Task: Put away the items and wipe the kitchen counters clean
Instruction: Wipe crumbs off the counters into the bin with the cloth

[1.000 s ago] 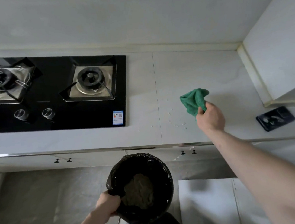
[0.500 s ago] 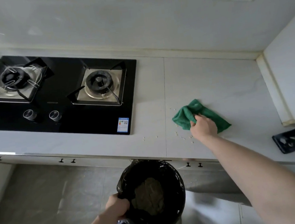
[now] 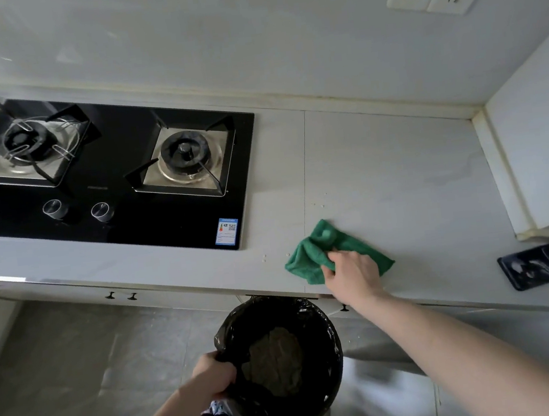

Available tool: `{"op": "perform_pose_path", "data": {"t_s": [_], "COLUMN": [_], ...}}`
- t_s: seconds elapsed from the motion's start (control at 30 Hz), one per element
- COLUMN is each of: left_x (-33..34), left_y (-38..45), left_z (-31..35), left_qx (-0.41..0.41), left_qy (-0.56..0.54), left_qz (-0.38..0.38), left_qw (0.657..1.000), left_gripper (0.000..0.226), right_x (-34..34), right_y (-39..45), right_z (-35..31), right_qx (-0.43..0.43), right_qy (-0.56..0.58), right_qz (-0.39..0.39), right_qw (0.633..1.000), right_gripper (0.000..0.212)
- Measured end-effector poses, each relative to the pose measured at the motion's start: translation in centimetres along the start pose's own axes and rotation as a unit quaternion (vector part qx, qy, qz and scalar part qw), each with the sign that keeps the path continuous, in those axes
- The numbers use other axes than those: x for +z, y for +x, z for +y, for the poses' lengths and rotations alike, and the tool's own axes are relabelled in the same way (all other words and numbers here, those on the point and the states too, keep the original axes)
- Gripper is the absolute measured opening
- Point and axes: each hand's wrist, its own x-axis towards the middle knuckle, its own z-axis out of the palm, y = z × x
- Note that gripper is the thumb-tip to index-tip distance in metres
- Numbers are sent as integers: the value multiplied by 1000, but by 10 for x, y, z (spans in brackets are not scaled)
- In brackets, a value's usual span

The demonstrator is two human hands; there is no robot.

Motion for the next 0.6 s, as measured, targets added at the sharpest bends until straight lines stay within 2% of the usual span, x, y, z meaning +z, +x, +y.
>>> {"op": "perform_pose_path", "data": {"t_s": [0.23,0.33,0.43,0.6], "left_x": [-6,-5,-8,-7], "left_y": [-6,-9,-9,-7], "left_z": [10,10,10,8], "left_qx": [5,8,5,7], "left_qy": [16,15,14,0], "left_qz": [3,0,-1,-11], "left_qw": [1000,1000,1000,1000], "left_gripper": [36,36,37,41], "right_x": [2,-4,-21,-70], "right_y": [-61,-66,-33,48], "right_z": [-62,-67,-58,-16], "right_qx": [-74,-72,-15,73], "right_qy": [21,48,105,167], "right_qz": [-118,-157,-120,22], "right_qw": [990,984,987,983], "right_gripper": [26,30,39,35]}}
